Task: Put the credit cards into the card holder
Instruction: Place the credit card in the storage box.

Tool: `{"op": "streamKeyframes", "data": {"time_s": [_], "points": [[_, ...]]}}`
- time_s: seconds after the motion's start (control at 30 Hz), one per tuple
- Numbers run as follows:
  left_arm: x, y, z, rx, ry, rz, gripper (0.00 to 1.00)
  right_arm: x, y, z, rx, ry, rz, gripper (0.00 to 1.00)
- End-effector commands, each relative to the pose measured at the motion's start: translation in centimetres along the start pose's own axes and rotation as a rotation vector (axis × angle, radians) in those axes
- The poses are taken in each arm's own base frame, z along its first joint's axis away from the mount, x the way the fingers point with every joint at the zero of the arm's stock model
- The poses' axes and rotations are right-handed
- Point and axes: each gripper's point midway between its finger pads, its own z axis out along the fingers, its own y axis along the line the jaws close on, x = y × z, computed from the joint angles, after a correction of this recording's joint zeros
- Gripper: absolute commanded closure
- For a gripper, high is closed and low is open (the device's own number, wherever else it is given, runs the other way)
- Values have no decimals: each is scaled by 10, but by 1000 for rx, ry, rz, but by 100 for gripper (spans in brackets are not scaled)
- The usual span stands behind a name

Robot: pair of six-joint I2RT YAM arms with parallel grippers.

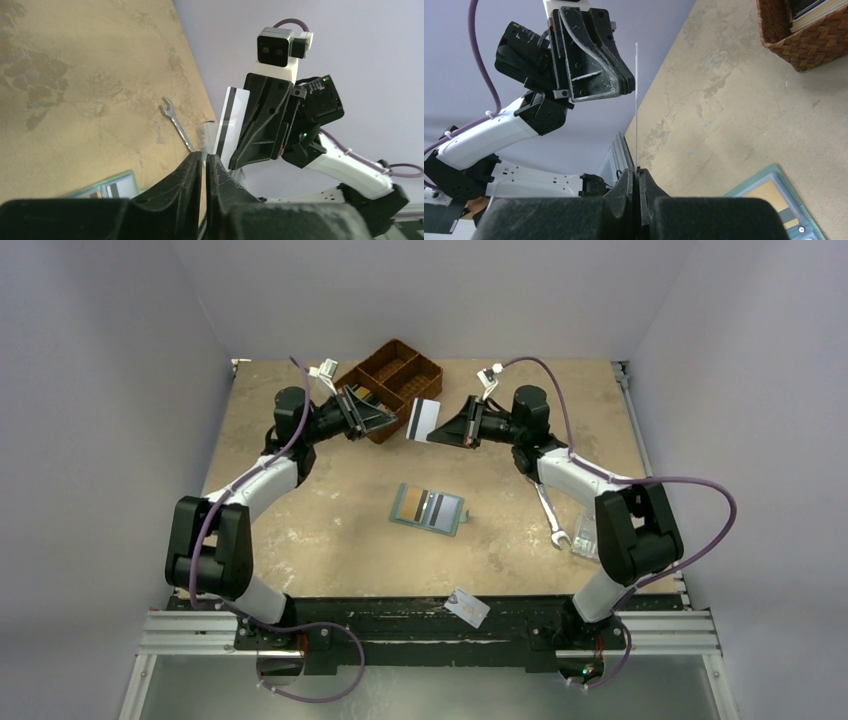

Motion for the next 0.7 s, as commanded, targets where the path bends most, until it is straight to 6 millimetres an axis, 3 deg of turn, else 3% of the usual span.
{"op": "streamKeyframes", "data": {"time_s": [0.0, 0.13, 0.33, 0.43, 0.57, 0.67], "points": [[-2, 9, -3, -3, 20, 3, 72, -12, 3, 4, -15, -24, -46, 100], [4, 3, -4, 44, 63, 17, 41, -8, 6, 4, -47, -3, -44, 100], [27, -3, 5, 110, 167, -3, 23, -4, 27, 0, -167, 13, -34, 100], [40, -17, 11, 180, 202, 5, 30, 1, 32, 1, -204, 34, -10, 100], [39, -36, 12, 287, 198, -11, 64, 3, 32, -1, -212, 39, -8, 100], [39, -39, 11, 325, 194, -47, 75, 4, 28, 0, -203, 41, -3, 100]]}}
